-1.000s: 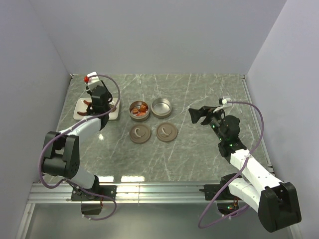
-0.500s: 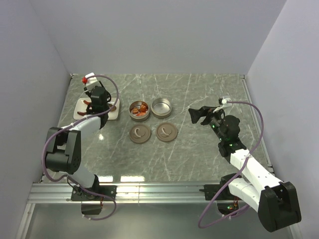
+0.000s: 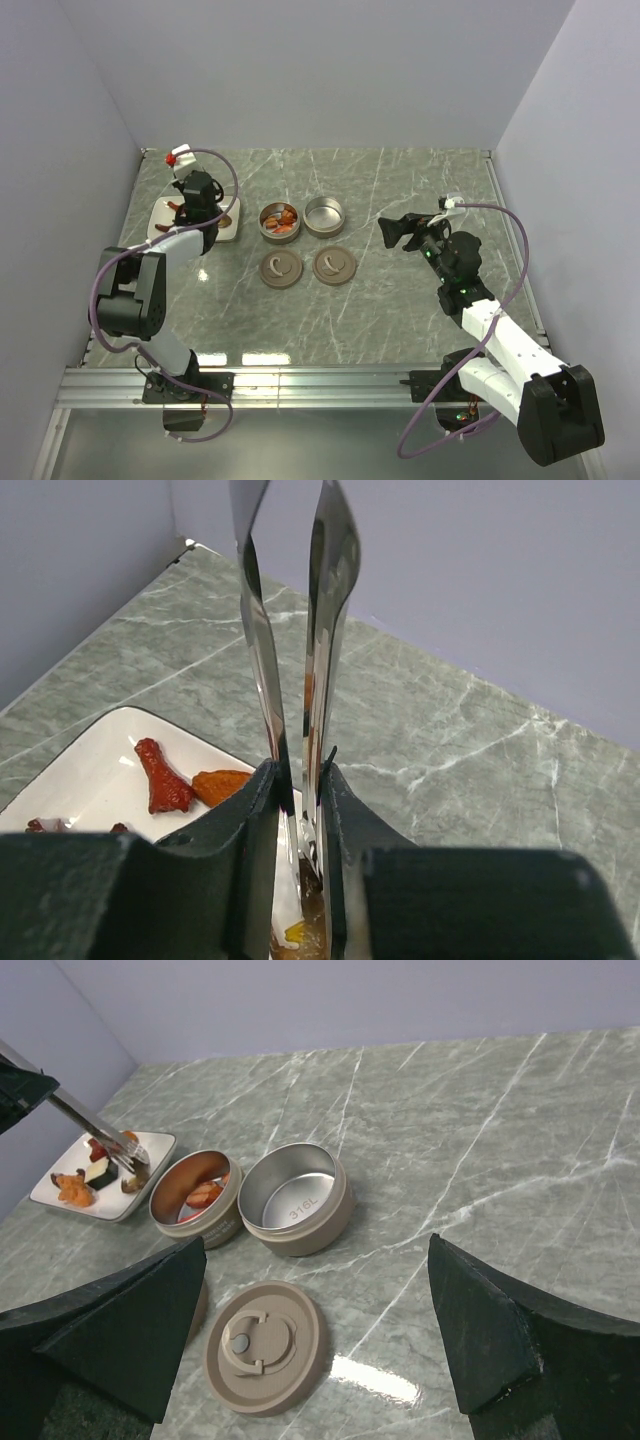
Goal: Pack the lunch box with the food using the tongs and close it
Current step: Pick up the food using the clamp, then place the food into the lunch box
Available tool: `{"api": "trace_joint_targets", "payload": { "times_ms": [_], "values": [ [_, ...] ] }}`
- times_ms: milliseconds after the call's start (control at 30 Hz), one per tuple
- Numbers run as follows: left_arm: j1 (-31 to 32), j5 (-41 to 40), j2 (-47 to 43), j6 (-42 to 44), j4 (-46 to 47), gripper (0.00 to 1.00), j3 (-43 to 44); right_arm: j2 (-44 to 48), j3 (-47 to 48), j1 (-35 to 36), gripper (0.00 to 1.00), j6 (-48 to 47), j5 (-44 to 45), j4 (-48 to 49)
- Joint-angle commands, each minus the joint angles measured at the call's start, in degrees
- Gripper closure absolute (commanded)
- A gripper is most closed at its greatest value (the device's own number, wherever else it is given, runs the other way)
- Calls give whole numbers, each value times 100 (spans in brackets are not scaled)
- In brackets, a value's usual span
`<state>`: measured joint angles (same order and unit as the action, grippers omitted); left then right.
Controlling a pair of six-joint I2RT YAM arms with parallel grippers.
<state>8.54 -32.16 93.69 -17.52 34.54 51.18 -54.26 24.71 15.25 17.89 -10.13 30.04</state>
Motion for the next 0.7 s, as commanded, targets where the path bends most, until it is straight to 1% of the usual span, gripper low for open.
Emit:
{"api": "trace_joint_targets", "payload": {
  "times_ms": [0,267,400,467,600,667],
  "values": [
    [-19,271,-332,-6,-79,86,94,-6,104,22,2,-93,11,239],
    [87,720,-1256,81,-466,88,76,3,113,22,2,-75,55,239],
    [367,957,-1686,135,-650,88,182,3,96,22,2,-84,64,230],
    [491,1220,-1766,143,-747,88,243,29,95,22,2,-84,73,239],
    [1087,1230,-1749,258,-739,87,349,30,78,22,2,-75,64,239],
    [1211,1370,-1679,232,-704,87,410,38,78,22,2,-84,55,230]
  ]
}}
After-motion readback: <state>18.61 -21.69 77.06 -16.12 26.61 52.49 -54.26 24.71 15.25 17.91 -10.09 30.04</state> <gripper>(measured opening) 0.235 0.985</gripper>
